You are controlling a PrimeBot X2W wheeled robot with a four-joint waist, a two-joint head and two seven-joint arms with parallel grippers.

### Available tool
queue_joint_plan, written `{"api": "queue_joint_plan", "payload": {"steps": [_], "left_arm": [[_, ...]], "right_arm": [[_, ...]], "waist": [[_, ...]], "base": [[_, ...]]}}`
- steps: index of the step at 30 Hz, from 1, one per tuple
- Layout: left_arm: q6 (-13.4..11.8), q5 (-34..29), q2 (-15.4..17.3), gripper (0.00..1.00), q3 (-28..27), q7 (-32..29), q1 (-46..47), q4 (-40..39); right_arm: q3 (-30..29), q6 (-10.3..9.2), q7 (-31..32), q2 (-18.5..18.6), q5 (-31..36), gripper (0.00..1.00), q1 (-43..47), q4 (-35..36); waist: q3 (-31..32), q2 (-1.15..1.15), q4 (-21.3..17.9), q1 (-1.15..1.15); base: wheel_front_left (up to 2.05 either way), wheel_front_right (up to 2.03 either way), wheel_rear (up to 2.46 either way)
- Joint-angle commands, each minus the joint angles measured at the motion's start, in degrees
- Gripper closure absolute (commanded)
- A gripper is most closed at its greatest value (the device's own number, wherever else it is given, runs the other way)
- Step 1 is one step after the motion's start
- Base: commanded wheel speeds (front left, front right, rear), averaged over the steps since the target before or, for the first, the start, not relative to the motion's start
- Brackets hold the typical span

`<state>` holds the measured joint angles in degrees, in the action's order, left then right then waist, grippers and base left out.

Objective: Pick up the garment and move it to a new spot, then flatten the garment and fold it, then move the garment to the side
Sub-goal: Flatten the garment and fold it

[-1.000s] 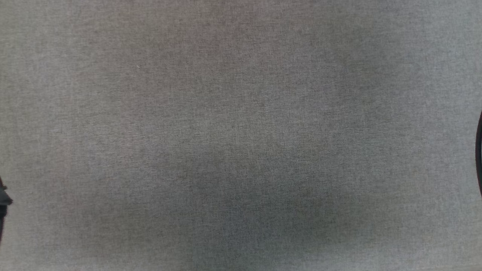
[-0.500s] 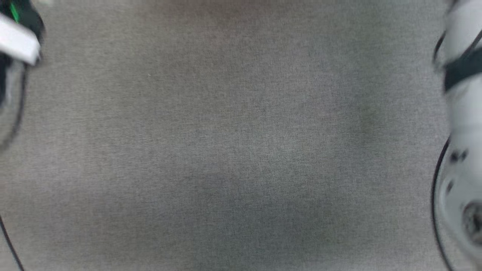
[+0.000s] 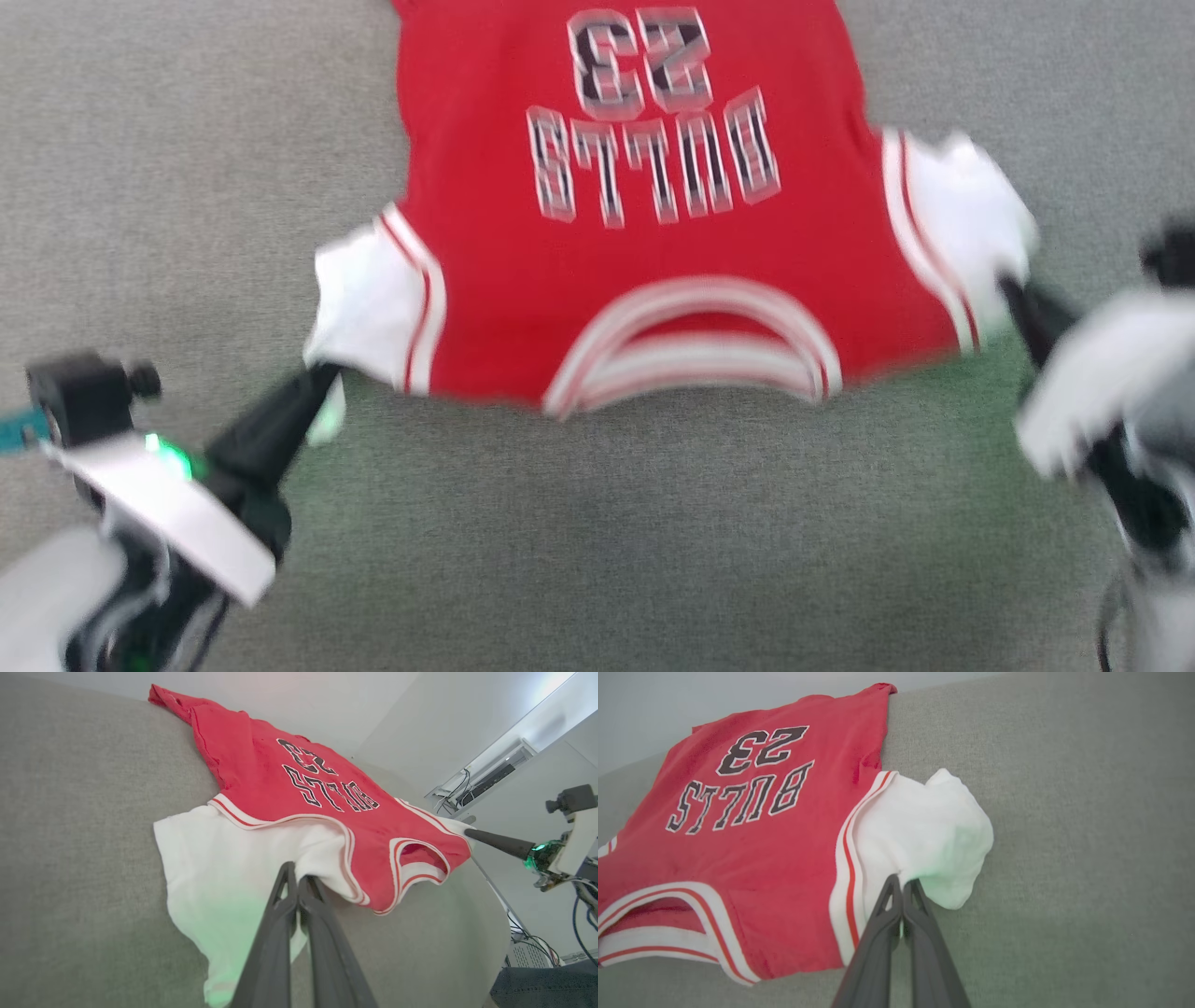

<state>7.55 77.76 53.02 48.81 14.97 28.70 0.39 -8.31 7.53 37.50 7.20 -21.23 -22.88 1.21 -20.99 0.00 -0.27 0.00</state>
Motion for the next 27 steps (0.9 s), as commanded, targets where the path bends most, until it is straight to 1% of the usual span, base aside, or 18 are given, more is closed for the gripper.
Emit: {"api": "queue_joint_plan", "payload": {"steps": [1, 4, 7, 12, 16, 18, 21, 24, 25, 27], "left_arm": [[-0.15, -1.30, 0.56, 1.00, -0.64, 0.31, -1.95, -0.90], [-0.15, -3.01, 1.73, 1.00, -1.24, 0.31, -7.36, -3.66], [-0.15, -3.97, 3.40, 1.00, -2.27, 0.31, -12.19, -6.57], [-0.15, -4.39, 5.63, 1.00, -5.30, 0.31, -20.84, -10.25], [-0.15, -4.75, 6.10, 1.00, -8.65, 0.31, -26.07, -13.04], [-0.15, -5.35, 5.06, 1.00, -10.76, 0.31, -27.72, -13.72], [-0.15, -6.02, 3.68, 1.00, -11.35, 0.31, -28.63, -14.00], [-0.15, -7.06, 2.30, 1.00, -9.53, 0.31, -27.13, -13.12], [-0.15, -6.92, 1.22, 1.00, -8.07, 0.31, -25.87, -12.10], [-0.15, -7.33, 0.50, 1.00, -6.19, 0.31, -24.88, -10.39]], "right_arm": [[-0.93, -0.08, 2.07, -0.59, -0.74, 1.00, 3.98, 4.10], [-2.91, -0.07, 7.45, -1.54, -2.11, 1.00, 14.48, 14.25], [-4.26, -0.07, 11.06, -2.72, -3.39, 1.00, 23.02, 21.65], [-5.92, -0.07, 14.26, -3.87, -5.53, 1.00, 33.39, 29.85], [-7.71, -0.07, 15.45, -4.18, -7.19, 1.00, 38.72, 34.50], [-8.72, -0.07, 14.94, -4.25, -7.84, 1.00, 39.08, 35.31], [-8.21, -0.07, 15.53, -4.32, -8.30, 1.00, 37.26, 33.96], [-6.78, -0.06, 16.41, -4.32, -8.25, 1.00, 34.76, 30.32], [-5.69, -0.06, 16.87, -4.31, -7.47, 1.00, 33.13, 26.96], [-4.61, -0.06, 17.06, -4.23, -5.89, 1.00, 31.66, 23.11]], "waist": [[0.43, 0.00, 0.36, 0.00], [0.67, 0.00, 0.81, 0.00], [0.65, 0.00, 1.05, 0.00], [0.78, 0.00, 1.08, 0.00], [0.61, 0.00, 1.41, 0.00], [0.44, 0.00, 1.53, 0.00], [0.48, 0.00, 1.55, 0.00], [0.48, 0.00, 1.59, 0.00], [0.36, 0.00, 1.69, 0.00], [0.05, 0.00, 1.74, 0.00]], "base": [[0.00, 0.00, 0.00], [0.00, 0.00, 0.00], [0.00, 0.00, 0.00], [0.00, 0.00, 0.00], [0.00, 0.00, 0.00], [0.00, 0.00, 0.00], [0.00, 0.00, 0.00], [0.00, 0.00, 0.00], [0.00, 0.00, 0.00], [0.00, 0.00, 0.00]]}}
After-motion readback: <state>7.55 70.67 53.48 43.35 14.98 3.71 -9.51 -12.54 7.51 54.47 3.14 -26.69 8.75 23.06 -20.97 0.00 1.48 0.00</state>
